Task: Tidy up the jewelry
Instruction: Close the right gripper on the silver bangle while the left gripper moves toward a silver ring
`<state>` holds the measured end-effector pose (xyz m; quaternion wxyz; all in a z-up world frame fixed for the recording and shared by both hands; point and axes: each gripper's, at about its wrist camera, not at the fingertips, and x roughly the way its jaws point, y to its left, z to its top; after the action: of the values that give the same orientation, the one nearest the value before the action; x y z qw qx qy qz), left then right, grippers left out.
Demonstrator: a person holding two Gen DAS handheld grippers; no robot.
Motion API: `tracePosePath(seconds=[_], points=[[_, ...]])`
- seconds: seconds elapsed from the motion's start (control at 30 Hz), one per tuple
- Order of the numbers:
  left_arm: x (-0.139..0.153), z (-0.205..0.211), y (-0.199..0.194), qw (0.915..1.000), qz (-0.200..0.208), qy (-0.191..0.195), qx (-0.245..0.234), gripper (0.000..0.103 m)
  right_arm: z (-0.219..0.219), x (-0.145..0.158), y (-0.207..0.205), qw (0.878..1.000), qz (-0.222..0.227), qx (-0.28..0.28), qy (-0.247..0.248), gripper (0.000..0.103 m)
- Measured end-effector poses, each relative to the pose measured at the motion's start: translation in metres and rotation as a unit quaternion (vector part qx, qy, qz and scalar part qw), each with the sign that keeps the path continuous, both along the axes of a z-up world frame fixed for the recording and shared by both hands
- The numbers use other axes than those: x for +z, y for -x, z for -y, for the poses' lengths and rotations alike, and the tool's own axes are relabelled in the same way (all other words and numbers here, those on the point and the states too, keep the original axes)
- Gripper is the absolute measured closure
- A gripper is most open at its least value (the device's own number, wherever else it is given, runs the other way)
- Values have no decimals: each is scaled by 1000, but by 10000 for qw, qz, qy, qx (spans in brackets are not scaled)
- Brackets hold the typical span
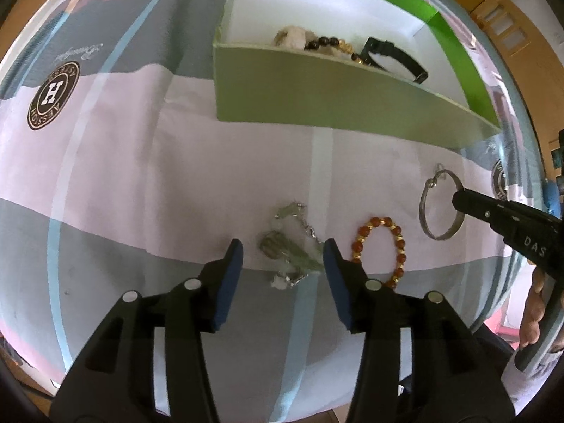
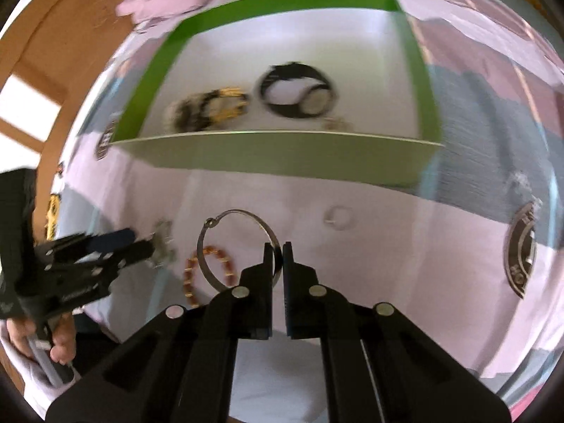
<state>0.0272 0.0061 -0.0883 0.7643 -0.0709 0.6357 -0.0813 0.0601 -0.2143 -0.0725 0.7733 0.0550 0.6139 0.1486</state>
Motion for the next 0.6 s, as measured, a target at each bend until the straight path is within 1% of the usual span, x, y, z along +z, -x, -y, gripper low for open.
tracePosePath(seconds=[0.03, 0.1, 0.13, 0.17, 0.23, 0.3, 0.4, 0.47, 0.6], points=[[-3, 3, -1, 10000, -31, 4, -10, 58, 0, -3, 0, 10000, -46, -17, 50, 98], [-4, 8, -1, 10000, -11, -74, -31, 69, -2, -7, 0, 9999, -106, 22, 84, 98], [-4, 9, -1, 9999, 14, -99, -47, 82, 1, -6, 1, 9999, -115, 47, 95, 98], [-4, 10, -1, 10000, 18, -53, -59, 85, -2, -7, 2, 9998, -123, 80, 107, 98], [2, 9, 0, 9999, 131, 8, -29, 85, -7, -8, 2, 9998, -126, 93, 108, 98], [14, 7, 0, 9992, 391, 96, -18, 85, -9, -9, 2, 9998, -122, 103, 108, 98], [34, 4, 2, 9959, 790, 438, -35, 86, -11, -9, 1, 9998, -121, 103, 114, 98], [42, 3, 3, 9938, 950, 580, -36, 86, -5, -8, 1, 9998, -131, 89, 114, 98], [48, 2, 3, 9919, 1045, 719, -54, 86, 0, -7, 3, 9998, -154, 85, 124, 98]])
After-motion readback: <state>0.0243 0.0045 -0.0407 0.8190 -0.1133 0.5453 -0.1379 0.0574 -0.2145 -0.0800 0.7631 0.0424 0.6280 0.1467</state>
